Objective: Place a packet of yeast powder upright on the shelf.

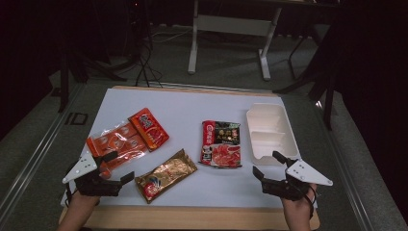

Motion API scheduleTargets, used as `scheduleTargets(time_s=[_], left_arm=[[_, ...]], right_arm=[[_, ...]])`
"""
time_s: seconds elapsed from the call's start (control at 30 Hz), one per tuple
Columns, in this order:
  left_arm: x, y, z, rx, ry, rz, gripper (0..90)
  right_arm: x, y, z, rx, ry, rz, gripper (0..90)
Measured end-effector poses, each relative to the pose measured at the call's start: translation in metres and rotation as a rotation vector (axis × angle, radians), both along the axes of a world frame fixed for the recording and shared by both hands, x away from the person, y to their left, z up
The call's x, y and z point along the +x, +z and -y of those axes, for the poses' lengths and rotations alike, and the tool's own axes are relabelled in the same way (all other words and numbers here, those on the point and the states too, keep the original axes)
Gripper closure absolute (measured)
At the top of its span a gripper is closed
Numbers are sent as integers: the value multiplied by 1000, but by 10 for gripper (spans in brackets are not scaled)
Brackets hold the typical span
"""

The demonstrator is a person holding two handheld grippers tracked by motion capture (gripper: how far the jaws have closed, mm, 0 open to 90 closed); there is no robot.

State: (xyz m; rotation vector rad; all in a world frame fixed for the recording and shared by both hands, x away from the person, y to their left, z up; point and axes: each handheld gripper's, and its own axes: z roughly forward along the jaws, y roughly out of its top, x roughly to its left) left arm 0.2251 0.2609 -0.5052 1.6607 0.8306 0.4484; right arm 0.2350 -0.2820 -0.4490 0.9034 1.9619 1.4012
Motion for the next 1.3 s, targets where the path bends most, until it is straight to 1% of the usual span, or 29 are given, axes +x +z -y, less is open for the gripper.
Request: scheduleTargets(time_s=[0.07, 0.1, 0.17, 0.3, 0.37, 0.43, 0.5, 0.53, 0.57, 0.6, 0.63, 0.67, 0.73, 0.77, 0.8, 0.87, 0.9, 0.97, 1.0, 1.03, 1.07, 1.1, 1.13, 1.2, 1.23, 1.27, 1.3], left_arm=[[0, 0, 0, -8, 1, -1, 20], [0, 0, -1, -4, 3, 10, 20], [0, 0, -1, -1, 6, 16, 20], [1, 0, -2, 9, 24, 20, 20], [1, 1, -4, 19, 41, 24, 20], [0, 2, -5, 17, 39, 28, 20], [0, 4, -6, 9, 35, 16, 20], [1, 5, -7, 0, 22, 3, 20], [1, 5, -7, 0, 22, 3, 20], [1, 8, -6, -19, -10, -13, 21], [2, 10, -5, -13, -29, -17, 21], [2, 12, -3, 0, -35, -23, 21], [3, 17, 1, -3, -69, -35, 21], [5, 20, 3, -1, -80, -42, 21], [5, 20, 3, -1, -80, -42, 21], [10, 26, 9, -5, -92, -51, 21], [12, 27, 10, -5, -112, -48, 21], [15, 31, 15, 7, -136, -49, 21], [15, 31, 15, 7, -136, -49, 21], [20, 35, 21, 21, -156, -49, 21], [22, 37, 24, 24, -172, -47, 21], [25, 39, 28, 32, -182, -50, 21], [25, 39, 28, 32, -182, -50, 21], [34, 42, 38, 70, -214, -62, 21], [37, 42, 42, 77, -222, -63, 21], [40, 43, 45, 74, -234, -71, 21], [43, 43, 48, 78, -232, -75, 21]], right_arm=[[0, 0, 0, -7, -2, -3, 137], [-1, -1, -1, -26, -13, 0, 145], [-1, -1, -1, -18, -14, -1, 146], [-1, -2, -1, -30, -37, 18, 145], [-1, -2, -1, -19, -39, 20, 146], [-1, -1, 1, -6, -42, 31, 145], [-2, 0, 2, 12, -33, 47, 146], [-2, 1, 3, 13, -32, 58, 147], [-2, 1, 4, 12, -30, 62, 158], [-2, 1, 4, 11, -23, 66, 164], [-1, 0, 5, 7, -20, 72, 165], [0, -1, 5, 3, -17, 66, 164], [1, -3, 6, 7, -11, 49, 164], [2, -3, 6, 11, -5, 41, 163], [3, -3, 6, 9, 1, 34, 158], [3, -4, 6, 10, 11, 29, 140], [3, -3, 5, 9, 13, 20, 135], [2, -2, 4, 6, 11, 26, 134], [2, -2, 4, 6, 11, 26, 134], [0, 0, 3, 8, 13, 36, 130], [-1, 0, 2, 7, 12, 38, 130], [-1, 0, 2, 10, 18, 34, 127], [-1, 1, 1, 13, 19, 30, 127], [-2, 1, 0, 22, 28, 26, 127], [-2, 2, 0, 19, 26, 29, 135], [-3, 3, -1, 20, 32, 30, 141], [-3, 3, -1, 26, 41, 29, 134]])
